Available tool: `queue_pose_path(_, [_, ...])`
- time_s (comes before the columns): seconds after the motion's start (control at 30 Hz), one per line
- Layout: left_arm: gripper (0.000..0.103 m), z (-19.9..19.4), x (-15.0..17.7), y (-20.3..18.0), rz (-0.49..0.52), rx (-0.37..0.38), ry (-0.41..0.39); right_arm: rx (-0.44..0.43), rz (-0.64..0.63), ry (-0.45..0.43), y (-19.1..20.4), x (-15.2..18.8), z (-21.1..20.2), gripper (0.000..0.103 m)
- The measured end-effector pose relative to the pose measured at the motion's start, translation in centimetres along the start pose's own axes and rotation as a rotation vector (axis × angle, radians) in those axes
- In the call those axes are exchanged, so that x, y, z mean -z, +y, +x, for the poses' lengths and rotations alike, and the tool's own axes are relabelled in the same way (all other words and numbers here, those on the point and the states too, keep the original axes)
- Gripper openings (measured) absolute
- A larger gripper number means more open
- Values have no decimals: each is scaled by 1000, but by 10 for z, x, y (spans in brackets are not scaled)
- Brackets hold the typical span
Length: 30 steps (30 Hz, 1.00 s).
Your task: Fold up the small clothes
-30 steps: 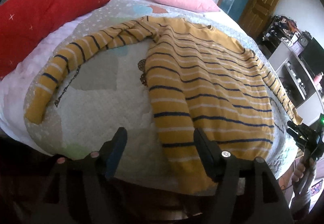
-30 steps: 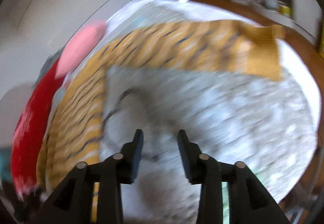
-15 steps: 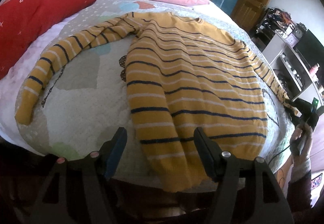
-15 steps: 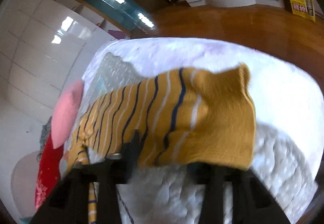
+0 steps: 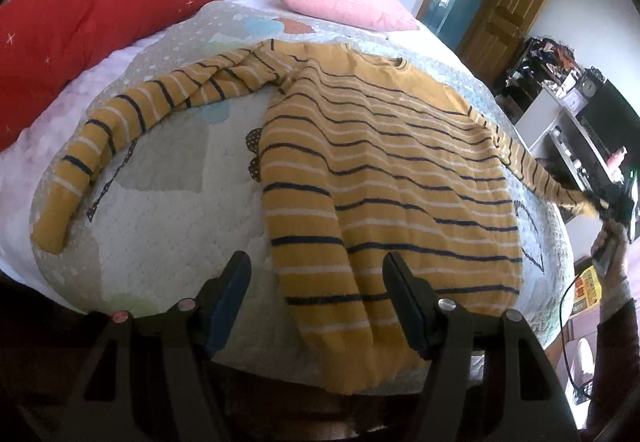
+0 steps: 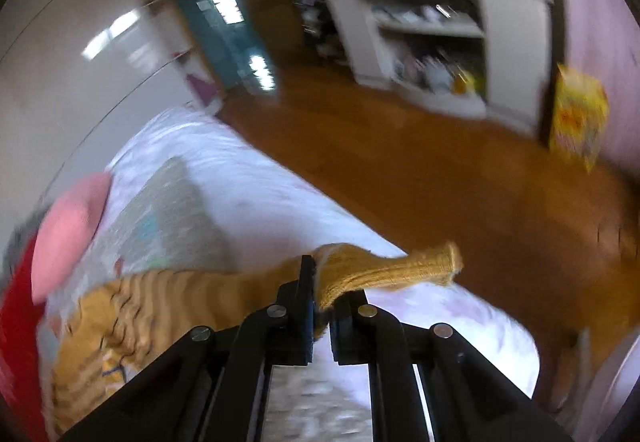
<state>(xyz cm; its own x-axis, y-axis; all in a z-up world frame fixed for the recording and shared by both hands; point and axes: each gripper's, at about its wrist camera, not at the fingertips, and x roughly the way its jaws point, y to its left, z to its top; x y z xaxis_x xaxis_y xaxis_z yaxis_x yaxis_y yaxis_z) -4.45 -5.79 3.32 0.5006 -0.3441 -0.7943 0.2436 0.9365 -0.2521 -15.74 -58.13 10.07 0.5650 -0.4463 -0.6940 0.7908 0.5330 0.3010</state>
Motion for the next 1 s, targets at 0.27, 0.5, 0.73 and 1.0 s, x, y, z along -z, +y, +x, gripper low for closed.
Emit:
queue_pose_path(0.27, [68,-7,8,43,-85,36,-36,-209,-348,13,207,22,-14,7])
queue_pose_path(0.5, [69,-21,19,106,-161,-12,-75,-383,-636,108,399,116,-11,7])
queue_pose_path(0.73, [69,-27,37,170,-287,-58,-81,-334,-902,227,516,246,45,7])
queue_pose_path(1.0, [71,-31,50,196,-326,-57,-110,-287,-1083,214,543,311,52,37])
